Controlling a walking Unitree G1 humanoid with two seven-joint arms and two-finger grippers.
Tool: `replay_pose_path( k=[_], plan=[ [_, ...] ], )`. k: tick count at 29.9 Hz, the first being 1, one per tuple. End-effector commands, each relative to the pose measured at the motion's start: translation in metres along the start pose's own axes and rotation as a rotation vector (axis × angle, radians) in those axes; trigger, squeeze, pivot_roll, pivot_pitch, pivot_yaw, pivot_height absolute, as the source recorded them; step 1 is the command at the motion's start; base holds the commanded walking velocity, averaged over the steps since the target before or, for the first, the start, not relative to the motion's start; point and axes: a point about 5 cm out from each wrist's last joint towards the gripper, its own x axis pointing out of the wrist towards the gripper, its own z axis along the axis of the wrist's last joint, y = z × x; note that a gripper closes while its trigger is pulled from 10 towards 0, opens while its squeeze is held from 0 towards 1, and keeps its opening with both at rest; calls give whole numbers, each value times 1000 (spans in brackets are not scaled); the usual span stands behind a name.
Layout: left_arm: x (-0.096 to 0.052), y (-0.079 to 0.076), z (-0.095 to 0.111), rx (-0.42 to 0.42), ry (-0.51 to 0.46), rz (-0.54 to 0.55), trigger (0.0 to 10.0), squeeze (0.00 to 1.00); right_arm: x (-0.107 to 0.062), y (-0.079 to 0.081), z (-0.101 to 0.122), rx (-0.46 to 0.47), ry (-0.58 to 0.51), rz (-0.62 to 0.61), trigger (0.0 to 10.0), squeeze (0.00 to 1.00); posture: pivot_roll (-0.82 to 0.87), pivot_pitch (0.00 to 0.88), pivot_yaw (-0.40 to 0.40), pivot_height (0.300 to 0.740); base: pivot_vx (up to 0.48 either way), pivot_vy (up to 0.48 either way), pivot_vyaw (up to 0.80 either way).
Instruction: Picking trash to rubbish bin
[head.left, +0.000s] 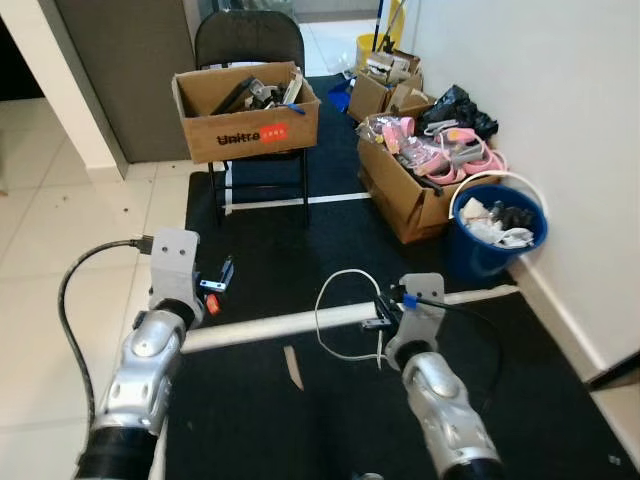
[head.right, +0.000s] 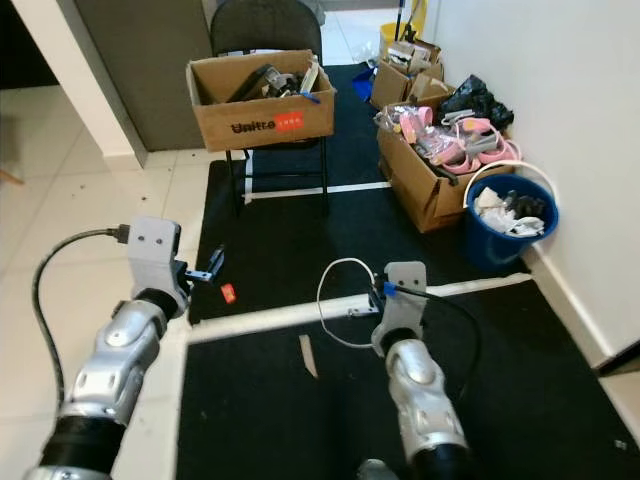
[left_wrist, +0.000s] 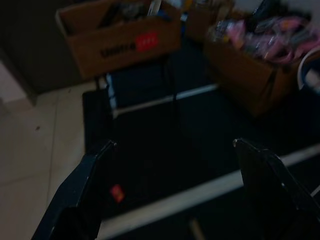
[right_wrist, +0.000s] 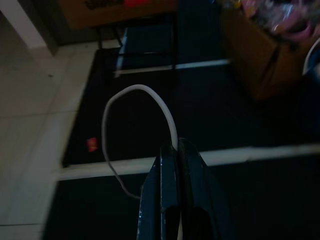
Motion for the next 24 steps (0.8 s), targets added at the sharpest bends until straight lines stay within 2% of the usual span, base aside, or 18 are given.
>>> replay_pose_path(
  k=[1,10,17,24],
  plan=[
    [-5,6,-10,8,40,15,10000,0,-2,7,-7,9,15,11,10000,0,-13,150,54,740,360,0,0],
    [-4,3,-10,5,42,3,10000,0,-1,11,-12,44,26,44,10000,0,-12,145,58,740,361,0,0],
    [-6,2,-15,1,54,-8,10000,0,-3,15,-19,53,41,67,10000,0,-7,139,58,740,359,0,-746],
    [-7,1,-16,-10,54,-15,10000,0,1,17,-12,53,-4,63,10000,0,-6,130,59,740,360,0,-121]
  ],
)
